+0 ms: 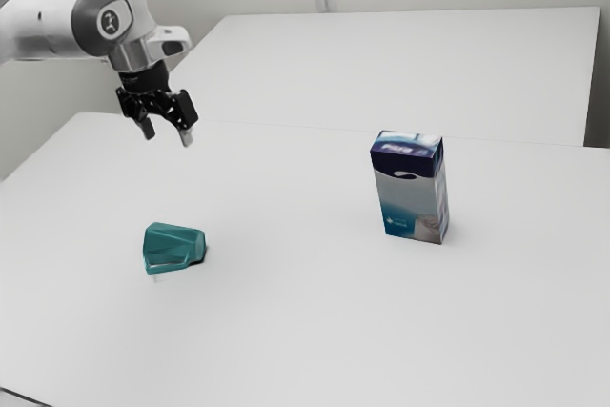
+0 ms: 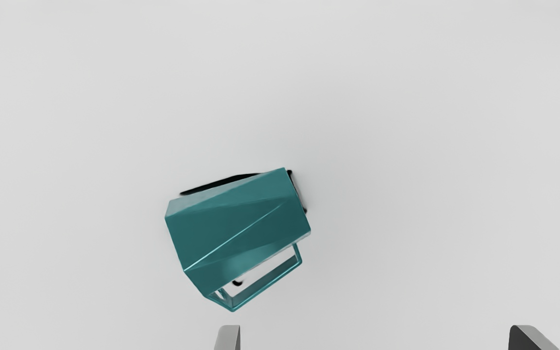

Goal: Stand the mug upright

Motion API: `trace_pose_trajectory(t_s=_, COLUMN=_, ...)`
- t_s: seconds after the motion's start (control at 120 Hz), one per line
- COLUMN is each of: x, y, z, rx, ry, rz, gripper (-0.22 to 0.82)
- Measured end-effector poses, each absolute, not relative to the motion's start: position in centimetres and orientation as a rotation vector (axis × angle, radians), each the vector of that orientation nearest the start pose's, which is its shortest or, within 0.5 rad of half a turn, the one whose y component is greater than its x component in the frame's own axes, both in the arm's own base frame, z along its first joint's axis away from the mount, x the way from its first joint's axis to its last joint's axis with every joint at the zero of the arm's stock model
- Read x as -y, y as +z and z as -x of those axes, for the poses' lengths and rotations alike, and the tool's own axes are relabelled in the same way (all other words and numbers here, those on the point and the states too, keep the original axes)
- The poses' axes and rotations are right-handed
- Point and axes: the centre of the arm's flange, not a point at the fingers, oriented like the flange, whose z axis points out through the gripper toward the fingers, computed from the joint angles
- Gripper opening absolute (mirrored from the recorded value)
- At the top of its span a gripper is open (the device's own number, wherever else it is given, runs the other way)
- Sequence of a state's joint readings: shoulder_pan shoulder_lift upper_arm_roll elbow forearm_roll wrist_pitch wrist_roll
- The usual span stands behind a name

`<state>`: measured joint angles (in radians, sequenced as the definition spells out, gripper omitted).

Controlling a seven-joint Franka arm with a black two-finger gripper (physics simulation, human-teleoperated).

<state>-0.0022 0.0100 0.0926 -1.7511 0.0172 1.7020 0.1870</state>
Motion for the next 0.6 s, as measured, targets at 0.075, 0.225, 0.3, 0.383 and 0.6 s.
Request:
trace_pose_trajectory(t_s=0.075, x=-6.0, y=54.7, z=-55.9, rx=-0.152, ry=0.044, rz=3.124, gripper=0.60)
trace_pose_trajectory(t_s=0.225, x=-7.3, y=54.8, z=-54.1, rx=-0.141, ry=-0.019, rz=3.126, gripper=0.60)
trace_pose_trajectory(t_s=0.3, x=-8.3, y=53.7, z=-51.2, rx=-0.121, ry=-0.049, rz=3.138, gripper=0.60)
trace_pose_trajectory(t_s=0.383, x=-10.7, y=52.5, z=-48.4, rx=-0.054, ry=-0.097, rz=3.155, gripper=0.60)
trace_pose_trajectory(t_s=0.6, x=-15.2, y=48.7, z=-42.1, rx=0.121, ry=-0.292, rz=3.252, gripper=0.60)
